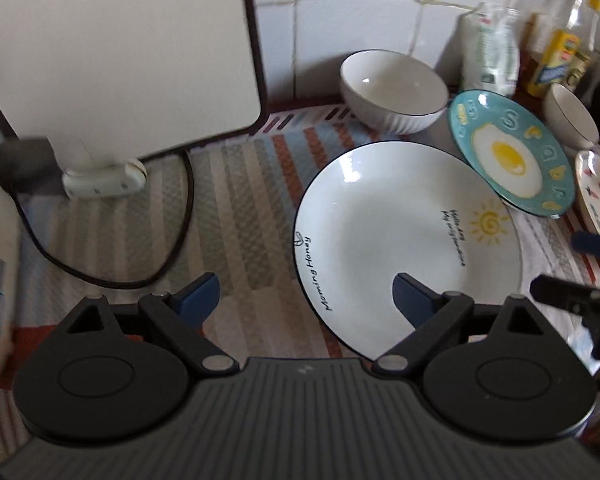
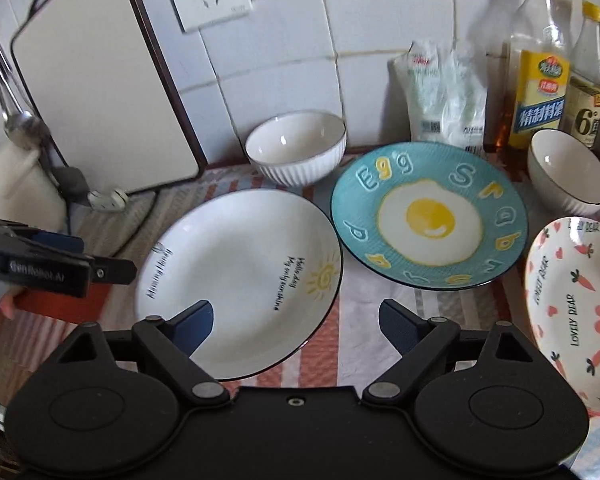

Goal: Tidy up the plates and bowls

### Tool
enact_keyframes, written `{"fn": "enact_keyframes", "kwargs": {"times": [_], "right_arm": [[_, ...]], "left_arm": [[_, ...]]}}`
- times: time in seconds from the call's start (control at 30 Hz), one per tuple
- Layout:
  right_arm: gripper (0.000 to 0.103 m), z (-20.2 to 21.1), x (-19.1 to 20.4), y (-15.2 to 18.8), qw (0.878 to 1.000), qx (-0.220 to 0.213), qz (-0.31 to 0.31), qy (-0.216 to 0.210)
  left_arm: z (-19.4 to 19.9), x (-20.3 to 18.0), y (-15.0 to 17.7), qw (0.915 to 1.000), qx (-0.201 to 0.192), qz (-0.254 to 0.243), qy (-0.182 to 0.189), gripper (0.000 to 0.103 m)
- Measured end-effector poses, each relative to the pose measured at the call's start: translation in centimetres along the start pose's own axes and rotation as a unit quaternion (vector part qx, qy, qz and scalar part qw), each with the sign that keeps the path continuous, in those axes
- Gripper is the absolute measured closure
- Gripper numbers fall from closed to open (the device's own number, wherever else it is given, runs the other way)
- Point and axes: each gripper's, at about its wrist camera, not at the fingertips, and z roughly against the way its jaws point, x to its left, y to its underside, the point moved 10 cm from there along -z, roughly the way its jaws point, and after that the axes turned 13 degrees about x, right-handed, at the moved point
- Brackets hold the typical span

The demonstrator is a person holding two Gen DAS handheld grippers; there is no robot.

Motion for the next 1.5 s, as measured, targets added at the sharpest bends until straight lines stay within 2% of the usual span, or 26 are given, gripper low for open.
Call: {"fn": "enact_keyframes", "kwargs": {"times": [0.17,0.23,0.27,0.37,0.4,0.43,0.47,0.5,0.53,0.57,0.73,0.83,0.93,0.97,1.03,1.1,1.17,1.23,1.5], "right_arm": [[0.015,-2.9,-0.6,0.0,1.0,0.018,-0.015,-0.01],[0.027,-3.9,-0.8,0.1,0.999,0.033,-0.022,-0.023],[0.03,-4.3,-0.9,0.2,0.998,0.041,-0.03,-0.032],[0.048,-5.3,-1.0,0.1,0.996,0.052,-0.052,-0.053],[0.057,-5.6,-1.1,0.2,0.995,0.055,-0.057,-0.053],[0.065,-5.8,-1.1,0.1,0.995,0.053,-0.061,-0.053],[0.067,-5.8,-1.1,0.1,0.996,0.046,-0.064,-0.048],[0.072,-5.8,-1.2,0.1,0.996,0.041,-0.062,-0.038],[0.081,-5.9,-1.2,0.2,0.997,0.037,-0.058,-0.029],[0.082,-5.9,-1.5,0.2,0.998,0.034,-0.057,-0.021],[0.081,-6.4,-2.0,-0.1,0.995,0.036,-0.089,-0.033],[0.08,-6.6,-1.8,-0.4,0.995,0.036,-0.087,-0.021],[0.08,-6.0,-1.4,-0.4,0.996,0.033,-0.08,-0.005],[0.08,-5.6,-1.2,-0.4,0.997,0.031,-0.077,0.0],[0.08,-4.8,-1.0,-0.6,0.996,0.026,-0.081,-0.003],[0.08,-4.0,-1.1,-0.5,0.996,0.027,-0.088,-0.011],[0.08,-3.0,-1.0,-0.2,0.996,0.03,-0.086,-0.007],[0.08,-2.1,-1.1,0.5,0.996,0.031,-0.079,-0.008],[0.08,1.3,-2.2,3.9,0.998,0.028,-0.06,-0.01]], "left_arm": [[-2.7,0.6,-0.7,0.9998,-0.004,0.0,0.02,0.011],[-3.2,0.3,-1.1,0.9992,-0.015,-0.007,0.038,0.011],[-3.6,0.2,-1.2,0.9991,-0.014,-0.006,0.038,0.013],[-4.8,-0.2,-1.2,0.999,0.009,0.002,0.043,0.038],[-5.3,-0.2,-1.1,0.9985,0.018,0.011,0.05,0.051],[-5.7,-0.2,-0.9,0.9972,0.029,0.027,0.064,0.058],[-6.0,0.0,-0.8,0.9954,0.035,0.048,0.075,0.064],[-5.8,0.2,-0.9,0.9952,0.026,0.054,0.077,0.075],[-5.7,0.0,-0.9,0.995,0.026,0.05,0.083,0.079],[-5.8,0.0,-0.8,0.995,0.024,0.049,0.084,0.079],[-5.9,0.4,-0.6,0.9926,0.0,0.081,0.09,0.08],[-5.7,0.0,-0.7,0.9954,-0.005,0.066,0.07,0.079],[-5.3,-0.1,-0.6,0.9954,0.008,0.065,0.071,0.079],[-4.8,-0.3,-0.6,0.9961,0.0,0.06,0.065,0.079],[-3.5,-1.0,-0.2,0.9975,-0.019,0.05,0.046,0.079],[-2.5,-1.7,0.6,0.9973,-0.013,0.056,0.046,0.079],[-1.5,-2.5,1.4,0.9962,-0.017,0.065,0.055,0.079],[-0.7,-3.3,2.3,0.997,-0.024,0.057,0.047,0.079],[1.4,-7.3,5.5,0.9977,-0.001,0.027,0.062,0.079]]}}
